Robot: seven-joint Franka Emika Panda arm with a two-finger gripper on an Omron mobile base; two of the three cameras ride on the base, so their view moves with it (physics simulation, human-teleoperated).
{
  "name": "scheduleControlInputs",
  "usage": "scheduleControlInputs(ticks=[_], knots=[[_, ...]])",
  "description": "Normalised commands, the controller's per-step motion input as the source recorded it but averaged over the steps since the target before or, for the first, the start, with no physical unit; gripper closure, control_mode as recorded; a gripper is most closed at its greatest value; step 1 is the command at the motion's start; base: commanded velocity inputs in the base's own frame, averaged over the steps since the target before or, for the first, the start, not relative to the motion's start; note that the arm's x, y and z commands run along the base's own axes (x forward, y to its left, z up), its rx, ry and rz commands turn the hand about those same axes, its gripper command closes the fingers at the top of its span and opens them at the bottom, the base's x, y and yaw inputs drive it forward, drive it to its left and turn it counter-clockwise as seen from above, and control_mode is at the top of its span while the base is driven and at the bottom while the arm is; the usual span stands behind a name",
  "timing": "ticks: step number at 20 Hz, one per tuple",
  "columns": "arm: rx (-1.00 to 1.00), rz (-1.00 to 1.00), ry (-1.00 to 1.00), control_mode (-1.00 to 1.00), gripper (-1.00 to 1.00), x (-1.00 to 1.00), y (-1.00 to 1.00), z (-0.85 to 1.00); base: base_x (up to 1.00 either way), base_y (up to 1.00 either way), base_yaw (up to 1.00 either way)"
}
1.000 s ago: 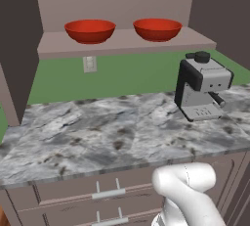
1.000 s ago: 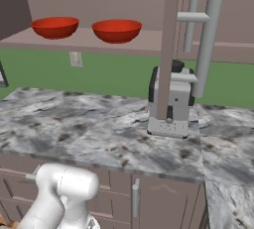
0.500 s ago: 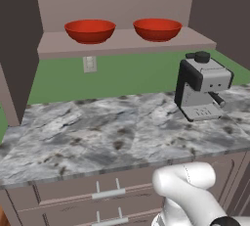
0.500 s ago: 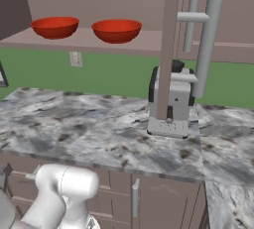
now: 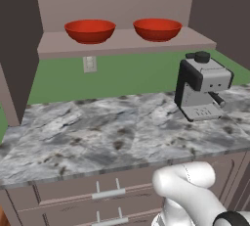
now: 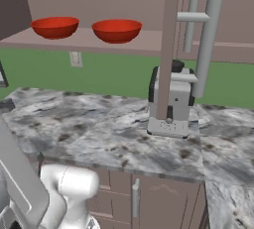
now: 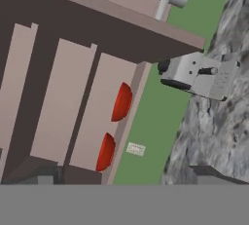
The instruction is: Open the cabinet. Pick the bowls from the counter and place them in the cabinet. Then close the cabinet.
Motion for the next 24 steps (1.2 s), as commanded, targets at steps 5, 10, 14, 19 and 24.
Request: scheduleControlInputs(ticks=[5, 10, 14, 19, 24], knots=[[0.00, 0.00, 0.02, -1.00, -1.00, 0.35, -0.29, 0.00, 0.00, 0.00, 0.00], [0.00, 0.01, -0.01, -1.00, -1.00, 0.47, -0.07, 0.00, 0.00, 0.00, 0.00], [0.00, 0.09, -0.05, -1.00, -1.00, 0.12, -0.10, -0.08, 0.00, 0.00, 0.00], [0.00, 0.04, 0.00, -1.00, -1.00, 0.24, -0.25, -0.27, 0.00, 0.00, 0.00], [0.00, 0.01, 0.00, -1.00, -1.00, 0.01, -0.22, -0.35, 0.00, 0.00, 0.00]])
